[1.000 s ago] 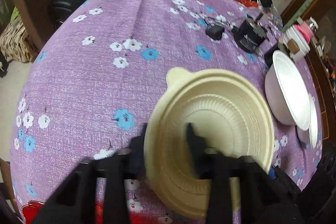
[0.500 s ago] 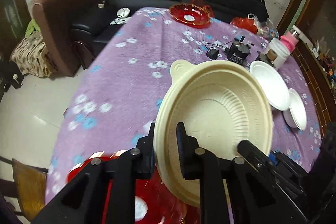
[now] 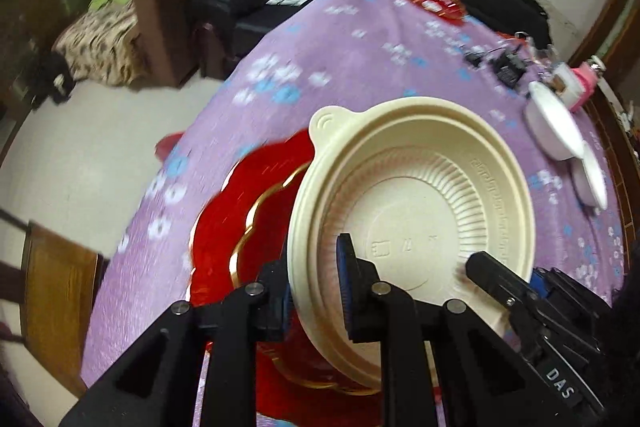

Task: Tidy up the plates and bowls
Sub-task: 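Carry the cream bowl and lower it onto the stacked red plates, then open both grippers and lift away from the cream bowl, then move both grippers toward the white paper bowls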

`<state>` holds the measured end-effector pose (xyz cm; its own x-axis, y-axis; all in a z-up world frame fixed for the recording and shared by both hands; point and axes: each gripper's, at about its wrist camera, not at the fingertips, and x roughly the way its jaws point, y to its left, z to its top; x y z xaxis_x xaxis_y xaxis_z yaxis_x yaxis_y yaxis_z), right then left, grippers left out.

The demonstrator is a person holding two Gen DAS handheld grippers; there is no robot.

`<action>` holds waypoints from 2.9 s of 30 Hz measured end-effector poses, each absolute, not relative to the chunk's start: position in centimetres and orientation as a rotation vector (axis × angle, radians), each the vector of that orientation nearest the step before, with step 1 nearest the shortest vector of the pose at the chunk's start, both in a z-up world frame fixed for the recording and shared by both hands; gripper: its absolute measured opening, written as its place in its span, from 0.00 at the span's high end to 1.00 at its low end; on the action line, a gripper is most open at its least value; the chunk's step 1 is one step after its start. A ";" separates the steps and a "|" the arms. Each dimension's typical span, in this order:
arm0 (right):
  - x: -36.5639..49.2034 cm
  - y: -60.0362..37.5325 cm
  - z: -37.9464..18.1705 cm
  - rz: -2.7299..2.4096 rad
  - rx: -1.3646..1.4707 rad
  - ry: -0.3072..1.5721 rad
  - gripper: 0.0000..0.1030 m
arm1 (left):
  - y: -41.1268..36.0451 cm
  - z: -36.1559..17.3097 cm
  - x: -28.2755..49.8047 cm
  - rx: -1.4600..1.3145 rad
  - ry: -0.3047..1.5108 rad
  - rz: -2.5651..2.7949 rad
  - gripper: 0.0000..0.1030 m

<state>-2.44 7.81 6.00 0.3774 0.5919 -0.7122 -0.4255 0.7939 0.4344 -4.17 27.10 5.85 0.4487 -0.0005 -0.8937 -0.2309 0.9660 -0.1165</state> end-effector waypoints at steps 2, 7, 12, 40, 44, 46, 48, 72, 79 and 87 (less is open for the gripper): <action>-2.7 8.8 5.1 0.656 0.164 1.011 0.77 | 27.4 4.9 -4.5 -0.237 1.112 0.167 0.83; -3.4 10.2 4.5 0.636 0.109 1.004 0.73 | 28.0 4.4 -5.3 -0.239 1.096 0.196 0.71; -3.8 10.8 5.1 0.616 0.054 0.962 0.49 | 27.9 6.0 -6.4 -0.216 1.028 0.220 0.50; -7.5 -2.8 7.5 0.440 0.193 0.852 0.39 | 14.7 12.4 -12.5 -0.137 0.838 -0.090 0.26; -7.7 -6.9 7.8 0.374 0.238 0.831 0.39 | 11.3 12.4 -11.7 -0.119 0.868 -0.170 0.26; -7.9 -9.1 8.1 0.341 0.263 0.818 0.39 | 10.1 12.5 -11.5 -0.124 0.884 -0.213 0.26; -7.9 -10.9 8.3 0.316 0.278 0.810 0.39 | 9.0 12.8 -11.3 -0.138 0.900 -0.249 0.26; 3.7 -21.0 6.9 0.283 0.679 0.771 0.39 | 7.8 15.8 2.7 -0.271 0.896 -0.125 0.18; 4.4 -22.6 4.4 0.250 0.759 0.814 0.39 | 3.2 10.7 12.0 -0.289 0.943 -0.104 0.18; 4.8 -23.4 3.4 0.223 0.779 0.839 0.39 | -0.3 5.3 18.0 -0.342 1.020 -0.092 0.18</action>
<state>4.85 -23.39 3.39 0.6637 0.4670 -0.5843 0.1159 0.7075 0.6971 18.04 -0.28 5.28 0.5244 -0.2332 -0.8189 -0.0828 0.9432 -0.3217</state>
